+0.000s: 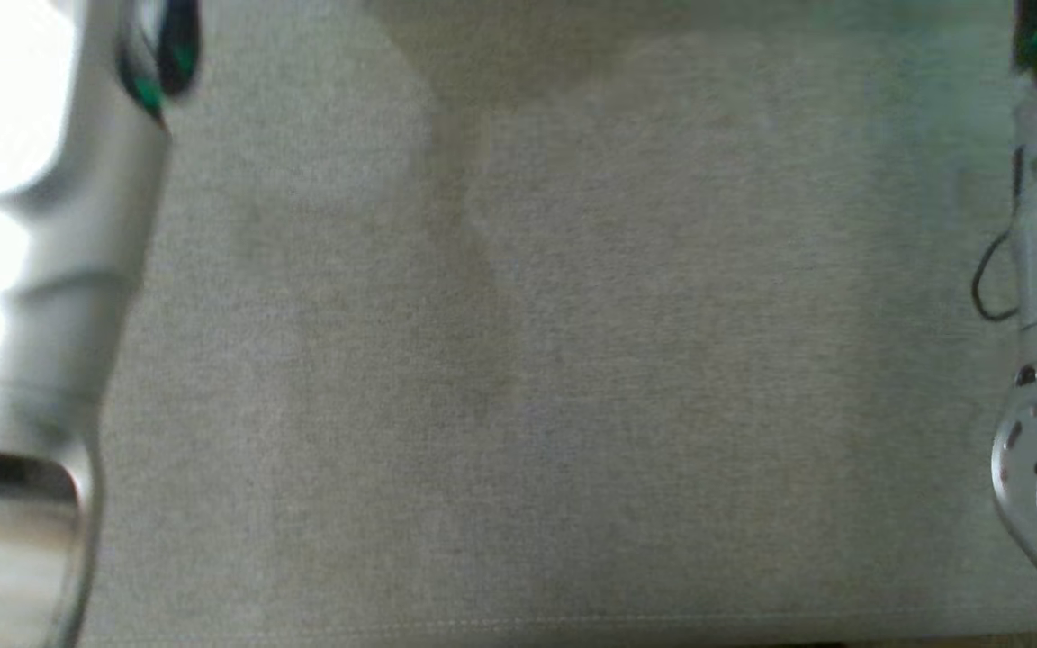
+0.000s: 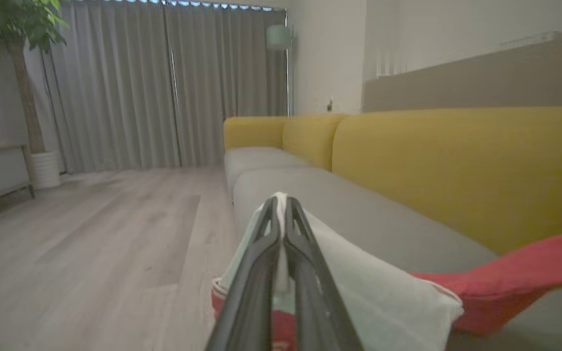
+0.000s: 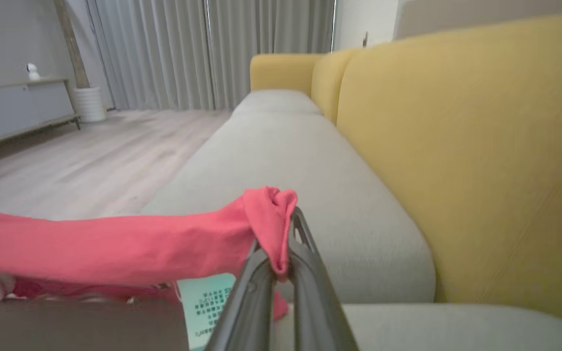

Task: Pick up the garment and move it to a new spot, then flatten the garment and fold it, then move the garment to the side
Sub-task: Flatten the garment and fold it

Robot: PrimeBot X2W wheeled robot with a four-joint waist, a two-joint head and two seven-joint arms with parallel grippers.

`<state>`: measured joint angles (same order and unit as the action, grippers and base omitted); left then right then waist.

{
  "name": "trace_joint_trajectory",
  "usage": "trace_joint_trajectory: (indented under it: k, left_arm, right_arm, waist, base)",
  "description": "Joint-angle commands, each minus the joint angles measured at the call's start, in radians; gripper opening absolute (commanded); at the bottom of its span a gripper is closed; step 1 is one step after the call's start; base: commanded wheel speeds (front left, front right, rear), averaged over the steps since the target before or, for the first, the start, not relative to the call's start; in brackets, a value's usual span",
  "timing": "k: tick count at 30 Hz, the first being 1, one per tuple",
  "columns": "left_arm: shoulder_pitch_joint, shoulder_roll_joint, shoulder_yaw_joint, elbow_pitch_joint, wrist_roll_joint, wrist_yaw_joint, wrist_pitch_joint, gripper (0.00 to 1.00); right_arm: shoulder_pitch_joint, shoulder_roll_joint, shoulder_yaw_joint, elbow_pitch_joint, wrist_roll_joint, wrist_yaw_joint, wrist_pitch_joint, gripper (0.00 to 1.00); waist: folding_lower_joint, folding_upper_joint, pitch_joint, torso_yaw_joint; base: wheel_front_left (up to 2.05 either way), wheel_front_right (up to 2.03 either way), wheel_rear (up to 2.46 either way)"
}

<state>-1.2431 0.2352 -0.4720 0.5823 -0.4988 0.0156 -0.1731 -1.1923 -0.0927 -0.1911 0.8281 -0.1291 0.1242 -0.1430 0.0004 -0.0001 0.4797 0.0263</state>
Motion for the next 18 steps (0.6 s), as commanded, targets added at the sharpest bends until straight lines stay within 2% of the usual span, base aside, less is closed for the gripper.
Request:
trace_joint_trajectory:
  k: [1, 5, 9, 15, 18]
  left_arm:
    - [-0.003, 0.029, 0.019, -0.019, -0.010, -0.009, -0.020, 0.00]
    - [0.079, 0.015, 0.011, 0.004, -0.024, -0.029, -0.056, 0.00]
    - [0.152, 0.015, 0.025, -0.023, -0.034, -0.040, -0.079, 0.00]
    - [0.302, 0.052, 0.077, -0.169, -0.035, -0.029, -0.088, 0.00]
    - [0.409, 0.075, 0.109, -0.281, -0.021, -0.010, -0.088, 0.00]
  right_arm:
    - [-0.008, 0.022, -0.002, -0.002, -0.018, 0.007, -0.029, 0.00]
    - [0.009, 0.029, -0.033, 0.099, -0.040, 0.007, -0.078, 0.00]
    - [0.023, 0.036, -0.039, 0.148, -0.034, 0.007, -0.106, 0.00]
    - [0.087, 0.041, -0.005, 0.160, 0.044, 0.007, -0.118, 0.00]
    - [0.162, 0.042, 0.031, 0.111, 0.109, 0.007, -0.118, 0.00]
  waist:
    - [-0.0004, 0.0001, 0.056, 0.028]
    - [-0.0004, 0.0001, 0.082, 0.026]
    - [-0.0004, 0.0001, 0.081, 0.018]
    - [-0.0004, 0.0001, 0.036, -0.002]
    - [-0.0004, 0.0001, -0.001, -0.005]
  base:
    - [0.00, 0.00, 0.00]
    - [0.00, 0.00, 0.00]
    - [0.00, 0.00, 0.00]
    - [0.00, 0.00, 0.00]
    - [0.00, 0.00, 0.00]
